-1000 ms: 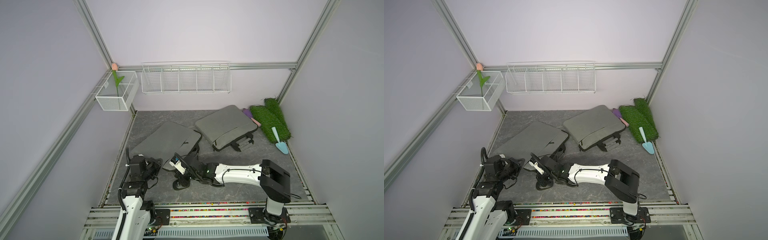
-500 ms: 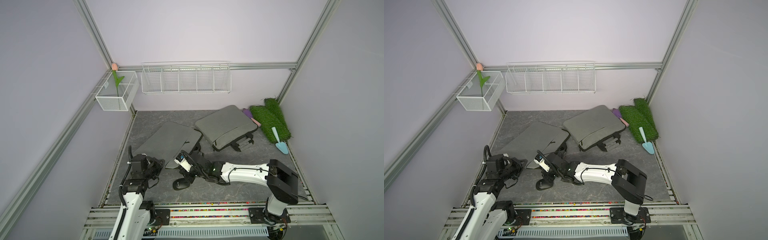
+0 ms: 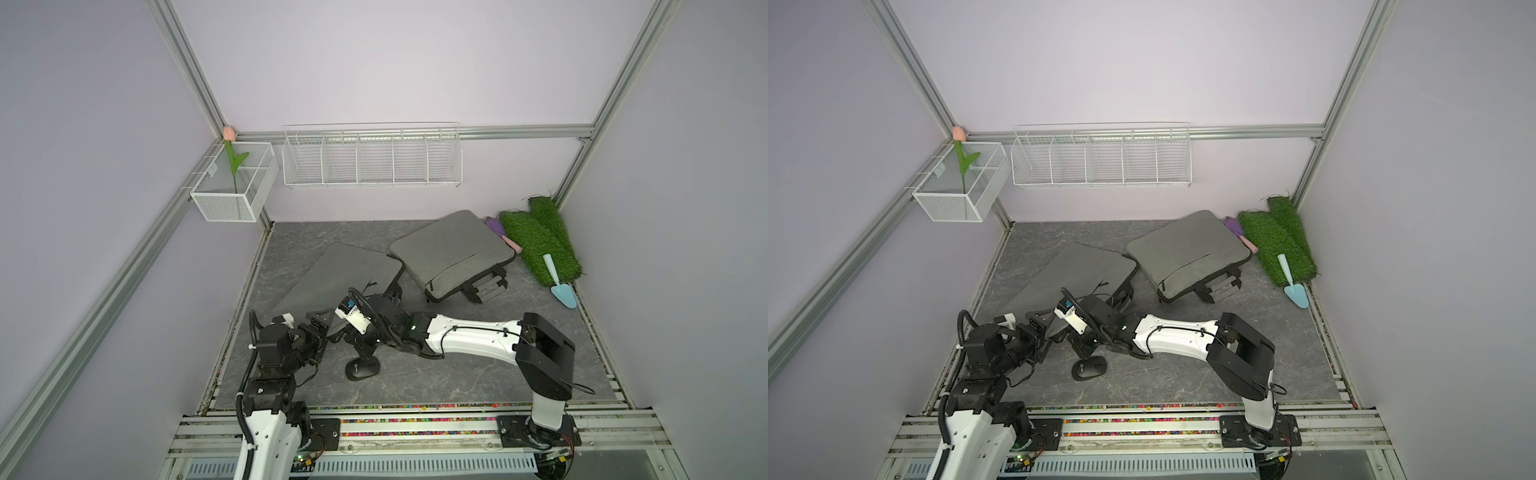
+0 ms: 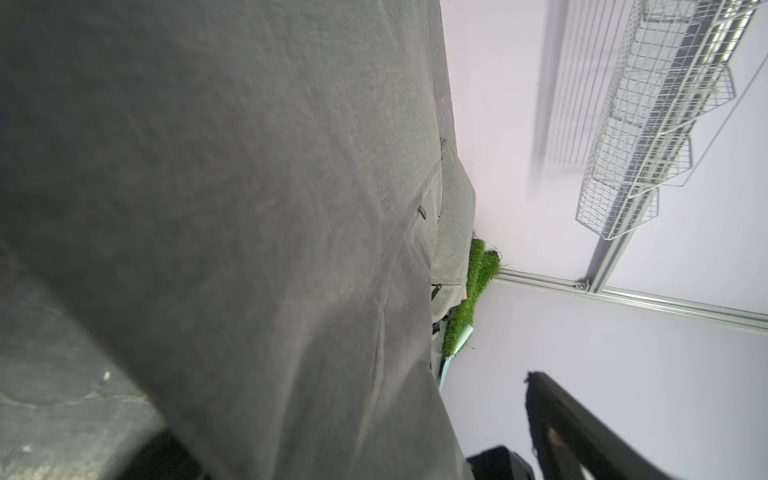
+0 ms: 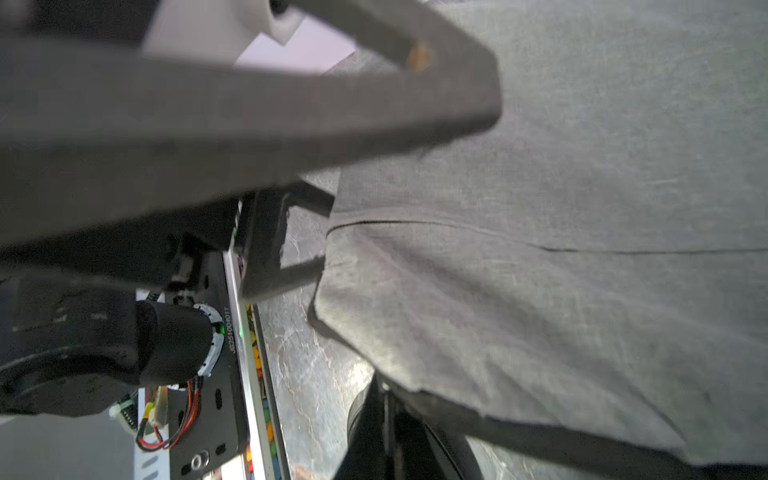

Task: Put the mouse into the laptop bag
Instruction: Unzip the zipper on the zippered laptop bag.

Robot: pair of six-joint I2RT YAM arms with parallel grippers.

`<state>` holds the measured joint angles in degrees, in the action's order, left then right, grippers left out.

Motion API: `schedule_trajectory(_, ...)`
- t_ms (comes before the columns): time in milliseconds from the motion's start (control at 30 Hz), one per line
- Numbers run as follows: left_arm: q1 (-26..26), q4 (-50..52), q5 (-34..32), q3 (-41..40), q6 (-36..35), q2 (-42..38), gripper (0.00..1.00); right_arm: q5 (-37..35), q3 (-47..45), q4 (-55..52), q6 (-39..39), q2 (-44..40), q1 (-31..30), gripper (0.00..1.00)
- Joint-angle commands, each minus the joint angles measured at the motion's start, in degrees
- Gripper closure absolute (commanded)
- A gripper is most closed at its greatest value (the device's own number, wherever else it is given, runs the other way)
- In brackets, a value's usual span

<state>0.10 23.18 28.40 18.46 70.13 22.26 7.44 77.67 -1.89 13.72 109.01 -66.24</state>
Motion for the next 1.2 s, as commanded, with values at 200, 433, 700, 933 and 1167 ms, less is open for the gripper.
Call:
schedule_trajectory(200, -0.14, 2.01, 5.91, 0.23, 7.53, -5.61, 0.03, -1.84, 4.57, 2.55, 0.85, 2.37, 0.47, 0.94)
schedule_trajectory(433, -0.32, 0.16, 6.98, -0.4, 9.26, -3.95, 0.04, -1.26, 4.9, 3.42, 1.94, 1.76, 0.73, 0.94)
schedule_trajectory(700, -0.28, -4.87, 6.57, -1.67, 12.01, -0.83, 0.02, -0.14, 10.66, 1.68, 2.54, 1.44, 4.05, 0.94)
schedule_trajectory(933, -0.27, -9.47, 6.38, 0.21, 13.25, 4.14, 0.0, 1.45, 11.62, 0.95, 2.59, 0.49, 3.08, 0.94)
schedule_trajectory(1167, -0.3, -9.51, -0.7, 2.54, 12.01, 5.64, 0.01, -0.14, 6.21, 0.37, 1.96, -2.7, 0.22, 0.94)
